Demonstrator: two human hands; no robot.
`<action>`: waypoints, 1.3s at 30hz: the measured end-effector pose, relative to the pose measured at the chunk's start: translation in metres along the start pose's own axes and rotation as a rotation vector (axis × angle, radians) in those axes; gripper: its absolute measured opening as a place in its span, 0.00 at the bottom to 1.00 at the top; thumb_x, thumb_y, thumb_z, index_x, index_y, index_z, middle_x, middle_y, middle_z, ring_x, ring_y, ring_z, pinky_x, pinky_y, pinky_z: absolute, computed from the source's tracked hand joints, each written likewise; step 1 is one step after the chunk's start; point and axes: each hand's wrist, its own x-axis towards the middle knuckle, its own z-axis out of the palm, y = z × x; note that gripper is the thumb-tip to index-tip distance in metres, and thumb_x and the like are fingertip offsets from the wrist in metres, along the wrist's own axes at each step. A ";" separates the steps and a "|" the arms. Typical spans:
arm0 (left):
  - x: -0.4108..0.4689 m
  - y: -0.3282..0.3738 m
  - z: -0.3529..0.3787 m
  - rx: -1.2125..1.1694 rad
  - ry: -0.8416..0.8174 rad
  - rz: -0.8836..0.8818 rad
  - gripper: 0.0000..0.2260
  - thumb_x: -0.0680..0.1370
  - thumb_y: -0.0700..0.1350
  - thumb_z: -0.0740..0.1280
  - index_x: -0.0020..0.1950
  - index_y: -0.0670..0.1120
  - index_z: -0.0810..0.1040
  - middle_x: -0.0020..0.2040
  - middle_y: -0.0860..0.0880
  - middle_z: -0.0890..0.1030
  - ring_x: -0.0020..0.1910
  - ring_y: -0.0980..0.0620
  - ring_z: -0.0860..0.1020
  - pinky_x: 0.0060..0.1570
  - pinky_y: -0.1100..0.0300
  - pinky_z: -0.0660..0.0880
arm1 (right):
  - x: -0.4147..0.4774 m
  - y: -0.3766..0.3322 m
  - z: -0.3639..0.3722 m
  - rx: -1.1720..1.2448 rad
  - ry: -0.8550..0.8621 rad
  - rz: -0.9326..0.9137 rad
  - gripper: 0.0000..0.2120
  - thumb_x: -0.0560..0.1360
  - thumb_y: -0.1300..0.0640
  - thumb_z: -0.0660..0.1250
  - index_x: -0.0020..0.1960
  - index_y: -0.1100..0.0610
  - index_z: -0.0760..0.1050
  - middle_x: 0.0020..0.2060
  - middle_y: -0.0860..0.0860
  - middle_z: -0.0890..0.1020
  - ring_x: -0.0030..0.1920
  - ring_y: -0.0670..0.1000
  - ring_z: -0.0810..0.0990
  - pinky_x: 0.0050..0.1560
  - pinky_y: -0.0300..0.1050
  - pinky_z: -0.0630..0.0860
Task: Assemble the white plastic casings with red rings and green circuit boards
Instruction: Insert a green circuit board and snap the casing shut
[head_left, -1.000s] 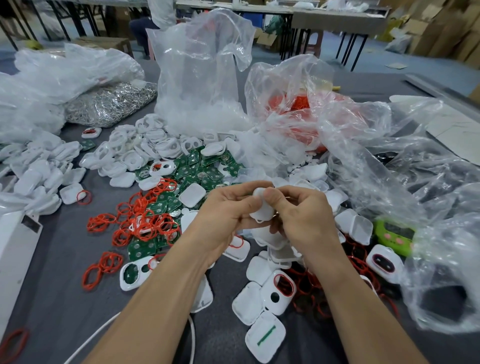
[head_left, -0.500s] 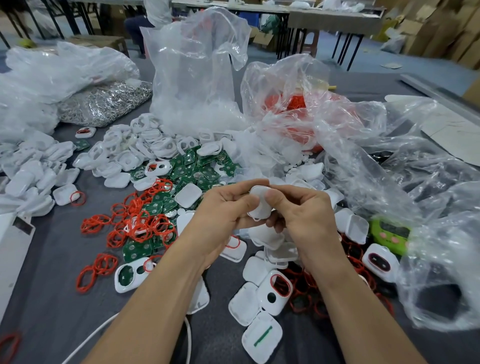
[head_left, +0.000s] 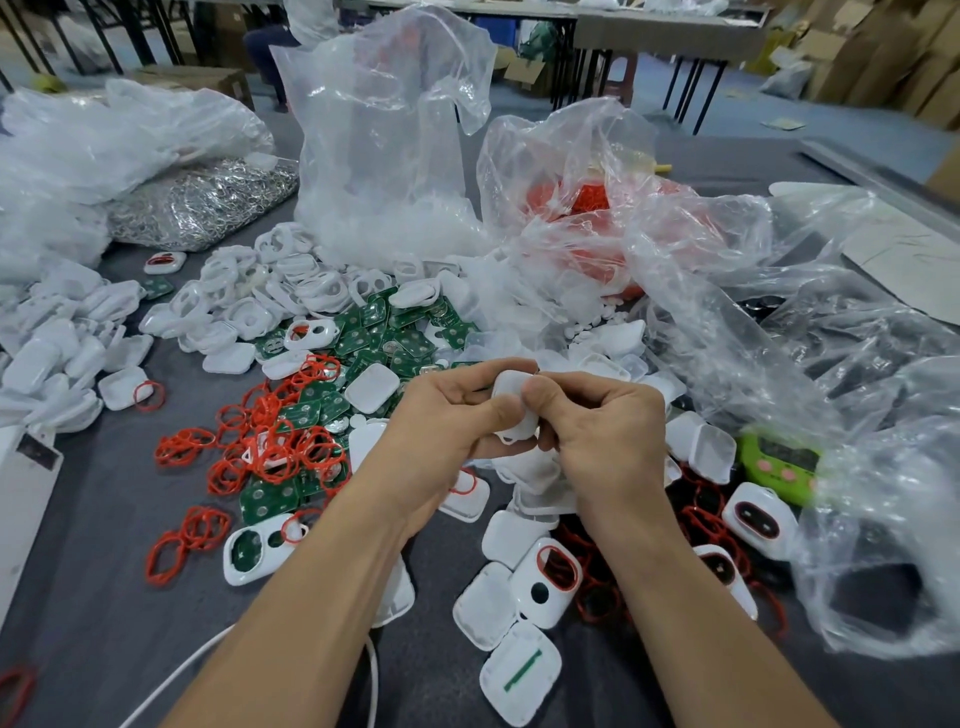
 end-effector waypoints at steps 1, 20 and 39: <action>0.000 0.000 0.000 0.002 0.000 0.001 0.12 0.77 0.31 0.69 0.55 0.43 0.86 0.48 0.36 0.86 0.45 0.41 0.86 0.44 0.55 0.84 | -0.001 0.000 0.001 -0.017 0.010 -0.018 0.02 0.72 0.57 0.80 0.41 0.52 0.88 0.25 0.47 0.82 0.24 0.44 0.78 0.30 0.35 0.75; 0.000 0.002 0.005 -0.178 -0.038 -0.021 0.12 0.78 0.32 0.65 0.58 0.43 0.80 0.50 0.44 0.86 0.48 0.50 0.84 0.51 0.56 0.82 | 0.003 -0.015 -0.011 0.136 -0.345 0.137 0.12 0.78 0.63 0.72 0.57 0.50 0.86 0.47 0.53 0.88 0.46 0.49 0.87 0.43 0.41 0.82; -0.001 -0.006 0.009 0.691 0.359 0.333 0.08 0.76 0.49 0.74 0.51 0.63 0.86 0.50 0.64 0.83 0.39 0.63 0.80 0.38 0.59 0.76 | -0.008 -0.008 -0.006 -0.388 -0.102 -0.233 0.08 0.77 0.57 0.72 0.52 0.47 0.86 0.40 0.36 0.86 0.43 0.38 0.85 0.45 0.35 0.81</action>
